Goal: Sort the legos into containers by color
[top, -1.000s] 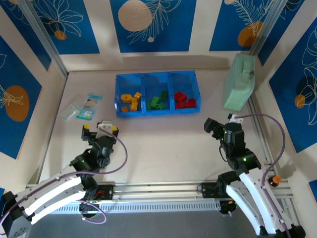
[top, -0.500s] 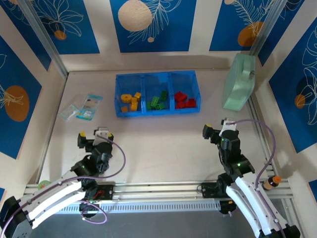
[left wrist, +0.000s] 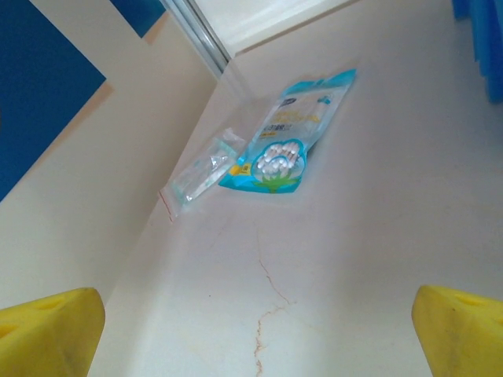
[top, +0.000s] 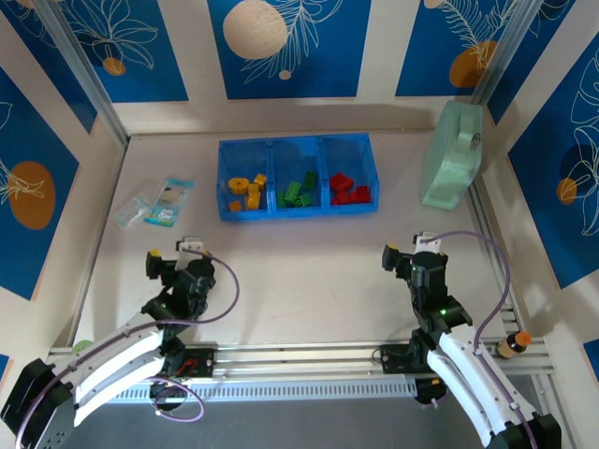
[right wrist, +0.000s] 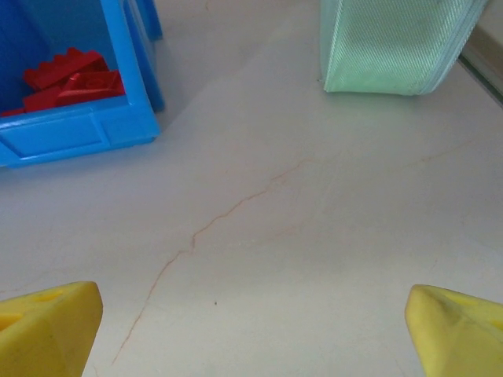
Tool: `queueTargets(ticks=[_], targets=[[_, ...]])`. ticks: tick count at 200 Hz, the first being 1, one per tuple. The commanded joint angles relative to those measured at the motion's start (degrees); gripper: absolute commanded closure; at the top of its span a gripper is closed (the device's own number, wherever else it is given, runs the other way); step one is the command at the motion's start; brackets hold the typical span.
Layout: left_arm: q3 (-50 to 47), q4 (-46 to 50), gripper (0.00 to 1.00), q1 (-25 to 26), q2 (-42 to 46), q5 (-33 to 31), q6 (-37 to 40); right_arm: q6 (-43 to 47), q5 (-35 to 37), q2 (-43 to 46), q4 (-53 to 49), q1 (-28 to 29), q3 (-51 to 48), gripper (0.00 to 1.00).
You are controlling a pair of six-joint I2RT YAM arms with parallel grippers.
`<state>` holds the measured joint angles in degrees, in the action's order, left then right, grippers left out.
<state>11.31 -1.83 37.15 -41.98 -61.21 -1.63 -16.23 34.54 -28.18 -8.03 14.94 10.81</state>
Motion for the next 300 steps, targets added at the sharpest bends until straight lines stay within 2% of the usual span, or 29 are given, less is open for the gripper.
queueTargets(ticks=[1,96,140,300], targets=[[1.4,-2.5,0.00,-1.0,-0.4,1.4,-1.7,-0.9,0.5,-3.3,2.9,-1.6,1.8,0.01],[0.6,-2.4,0.00,-2.9,2.3,1.5,-2.7,2.3,-3.4,-20.7,13.8,-3.5,5.5,0.01],[0.4,-2.8,0.00,-5.4,2.3,2.0,-3.8,2.9,-5.7,-27.7,20.3,-4.6,7.2,0.01],[-3.7,-17.1,0.00,-11.7,2.0,5.7,0.4,3.0,-10.4,-39.1,34.7,-8.2,9.2,0.01]])
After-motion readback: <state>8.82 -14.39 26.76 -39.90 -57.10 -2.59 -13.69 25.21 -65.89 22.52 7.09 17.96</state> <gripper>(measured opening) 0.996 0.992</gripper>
